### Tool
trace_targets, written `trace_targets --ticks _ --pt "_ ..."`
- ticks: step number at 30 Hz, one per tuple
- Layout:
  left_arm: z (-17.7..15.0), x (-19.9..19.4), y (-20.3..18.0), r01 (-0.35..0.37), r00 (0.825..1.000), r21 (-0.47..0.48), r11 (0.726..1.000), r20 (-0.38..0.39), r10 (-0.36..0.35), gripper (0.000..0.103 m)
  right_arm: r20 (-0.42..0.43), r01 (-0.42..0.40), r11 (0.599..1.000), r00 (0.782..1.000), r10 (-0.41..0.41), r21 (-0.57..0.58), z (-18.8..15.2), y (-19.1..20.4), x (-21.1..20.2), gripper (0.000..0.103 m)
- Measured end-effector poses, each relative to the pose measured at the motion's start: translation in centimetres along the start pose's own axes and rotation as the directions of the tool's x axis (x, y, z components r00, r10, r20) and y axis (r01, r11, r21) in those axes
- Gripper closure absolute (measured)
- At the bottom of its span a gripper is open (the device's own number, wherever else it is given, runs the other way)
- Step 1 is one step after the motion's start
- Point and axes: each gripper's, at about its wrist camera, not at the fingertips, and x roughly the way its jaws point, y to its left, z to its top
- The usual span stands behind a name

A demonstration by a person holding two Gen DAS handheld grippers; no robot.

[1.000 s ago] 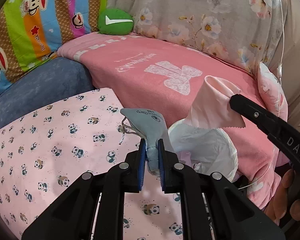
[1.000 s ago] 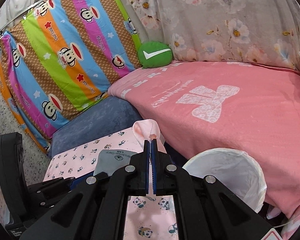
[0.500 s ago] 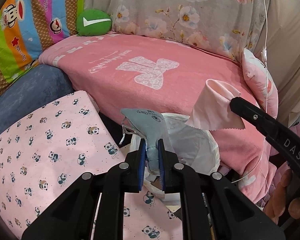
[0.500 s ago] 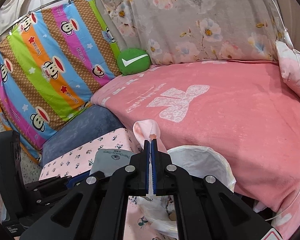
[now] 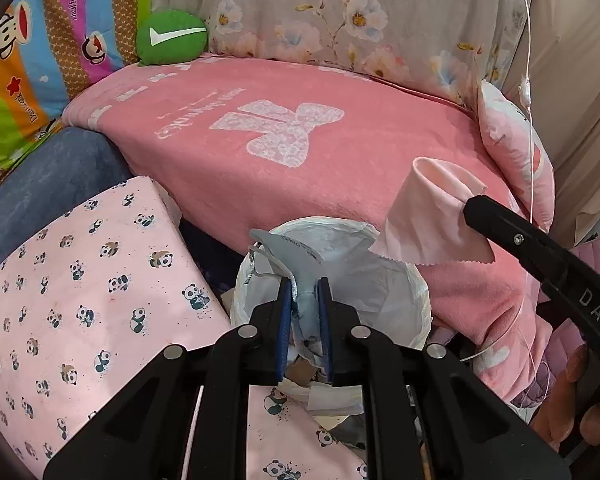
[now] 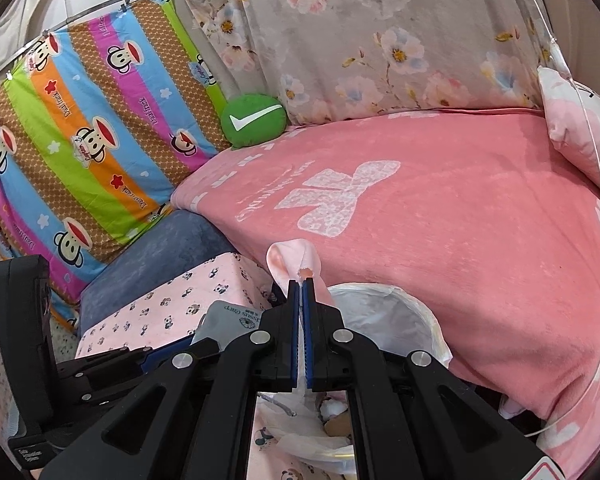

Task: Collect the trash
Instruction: 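Carry the grey pouch and pink cloth over the wastebasket and open both tools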

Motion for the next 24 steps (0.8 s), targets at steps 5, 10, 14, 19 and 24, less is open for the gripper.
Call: trace_targets --ticks 5,10,14,19,24 --pt "0.2 0.6 -0.2 -0.008 1.0 -0.003 1.0 -0.007 0.008 0.081 -0.01 0.002 1.0 1.0 -0.002 0.004 -0.1 -0.1 0.1 0.099" --pt "0.4 0.3 -0.3 -0.036 0.999 -0.003 0.999 0.028 0.036 0.046 -0.017 0.005 1.0 1.0 -0.005 0.005 -0.1 -0.3 0.4 0.099" --pt "0.6 0.1 -0.2 -0.067 0.997 -0.003 0.998 0.046 0.067 0.032 -0.026 0.005 1.0 1.0 -0.005 0.001 -0.3 -0.3 0.7 0.095" --pt "0.6 -0.2 0.5 -0.095 0.994 -0.017 0.995 0.061 0.096 0.027 -0.042 0.005 1.0 0.999 -0.005 0.001 -0.4 -0.3 1.0 0.091" --pt "0.3 -0.5 1.4 -0.117 0.99 -0.049 0.992 0.068 0.121 0.022 -0.065 0.01 1.0 0.998 -0.01 -0.008 -0.7 -0.2 1.0 0.089"
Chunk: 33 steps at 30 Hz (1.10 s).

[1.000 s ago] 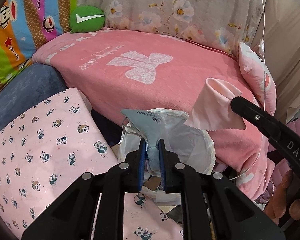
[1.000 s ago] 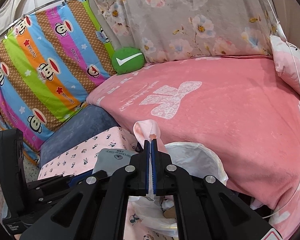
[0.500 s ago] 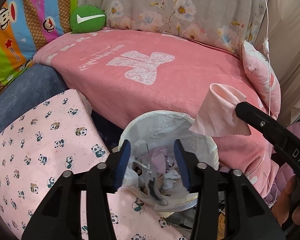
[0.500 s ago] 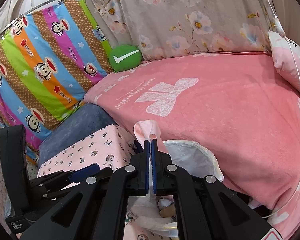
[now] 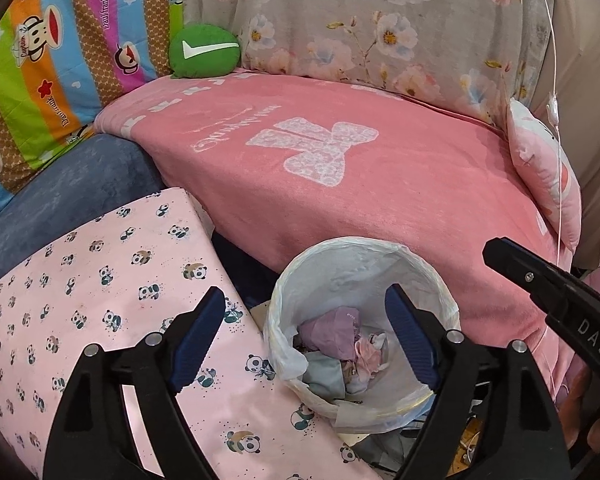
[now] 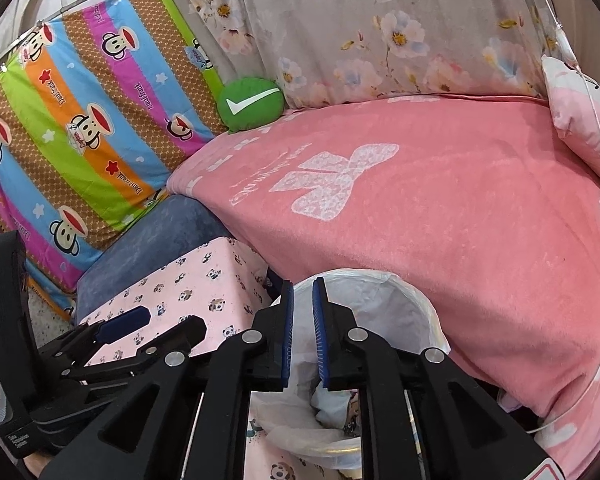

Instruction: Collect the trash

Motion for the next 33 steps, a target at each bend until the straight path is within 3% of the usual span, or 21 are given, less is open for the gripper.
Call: trace_targets --ticks 12,21,33 --pt "-0.8 -1.0 1.0 -0.071 0.997 -0.018 0.997 0.025 0.071 0.013 -0.035 0.043 0.995 0.998 -0.046 -0.093 -1.4 1.5 -0.4 0.07" --pt "-1.9 -1.7 1.9 -0.088 0.996 -0.042 0.995 0.016 0.089 0.011 -0.042 0.073 0.985 0.996 -0.08 -0.154 -2.8 2.5 -1.0 0.056" --pt "-3.5 -2.4 2.5 -0.162 0.987 -0.06 0.985 0.005 0.163 0.009 -0.038 0.146 0.97 0.987 -0.156 -0.193 -4.4 3.3 -1.3 0.033"
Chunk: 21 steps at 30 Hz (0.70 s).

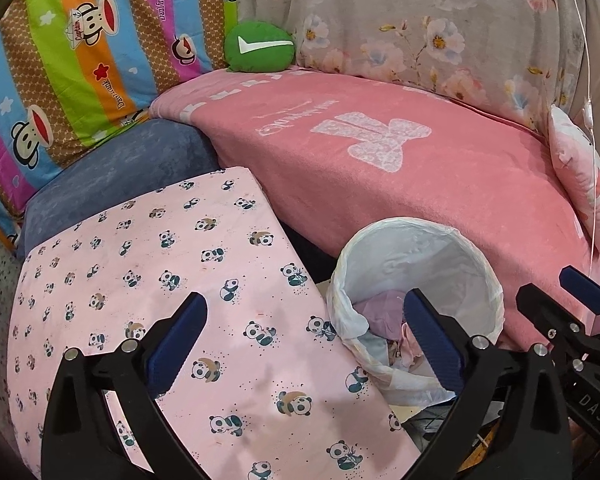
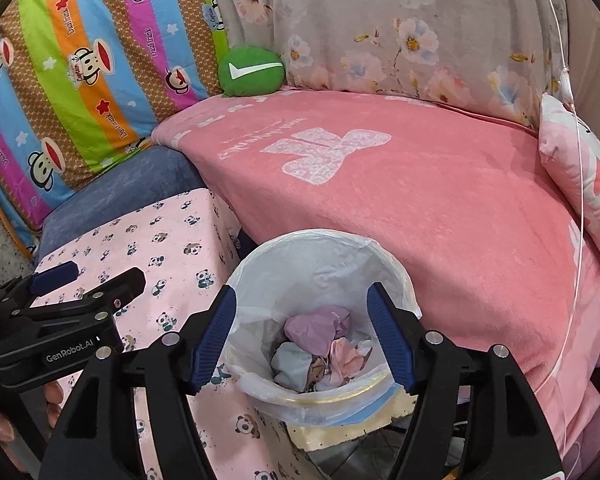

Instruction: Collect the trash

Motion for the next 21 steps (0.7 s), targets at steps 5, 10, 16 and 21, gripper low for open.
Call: trace_targets --ticks 5,10,16,21 --pt "-0.4 -0.2 0.1 -0.001 1.0 0.003 1.0 -0.004 0.001 0.009 -0.001 0.023 1.0 1.0 -0.023 -0.003 -0.6 0.0 -0.1 0.023" --pt "-0.8 -0.4 0.3 -0.001 1.0 -0.003 1.0 -0.009 0.001 0.009 -0.004 0.027 1.0 1.0 -0.027 0.003 -0.9 -0.4 -0.1 0.017" --pt "-1.2 -0.3 0.5 -0.008 1.0 -0.012 1.0 -0.016 0.007 0.009 0.001 0.038 0.999 0.999 -0.038 -0.003 -1.3 -0.5 -0.2 0.004" --pt "-1.4 -0.4 0.6 -0.012 1.0 -0.015 1.0 -0.017 0.012 0.009 -0.009 0.051 0.999 0.999 -0.051 -0.007 -1.6 -0.2 -0.2 0.004"
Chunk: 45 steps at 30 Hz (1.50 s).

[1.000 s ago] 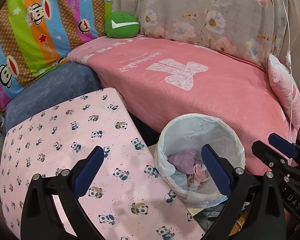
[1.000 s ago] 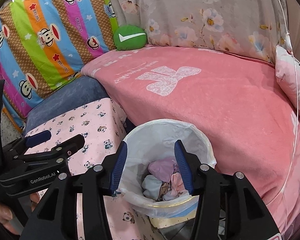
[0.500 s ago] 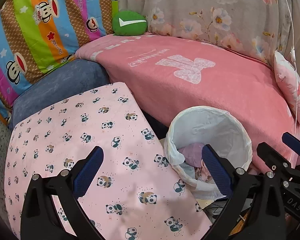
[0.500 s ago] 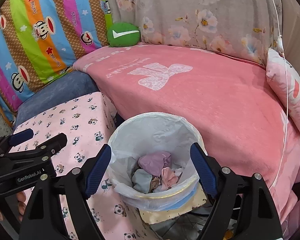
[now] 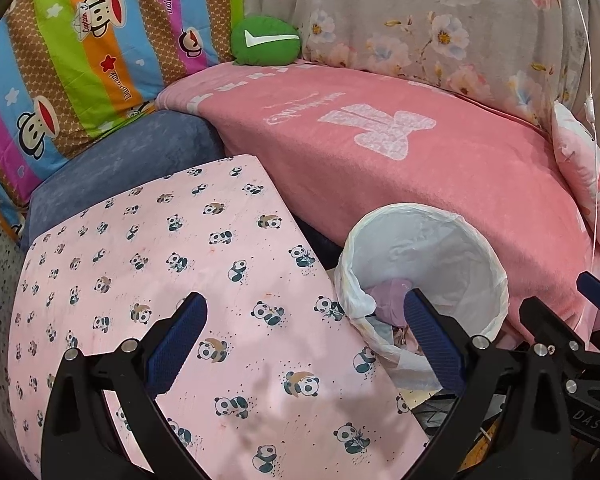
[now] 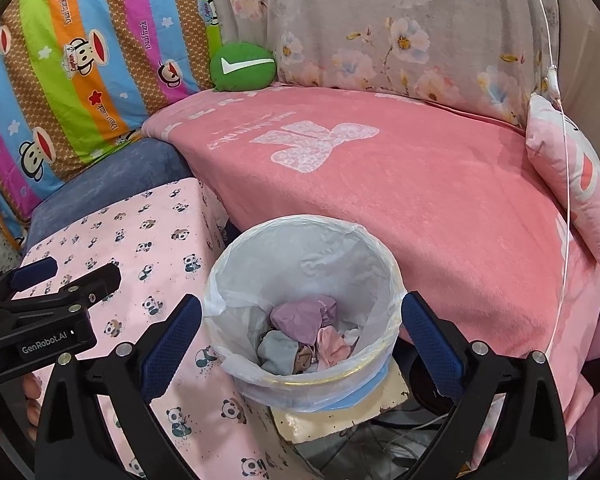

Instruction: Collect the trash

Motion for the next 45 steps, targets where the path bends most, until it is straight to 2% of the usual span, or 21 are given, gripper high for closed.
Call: trace_targets --ticks 24,45 --pt "-1.3 0.2 0.3 -0.065 0.998 -0.041 0.997 -0.014 0.065 0.007 -0.032 0.03 0.999 0.999 -0.03 -0.022 -1.2 0.5 0.4 0.004" --pt "-2.5 -0.1 -1.4 -0.045 0.999 -0.002 0.999 -0.031 0.045 0.007 -0.066 0.052 0.999 0.996 -0.052 -0.002 -2.7 -0.3 0.5 0.004"
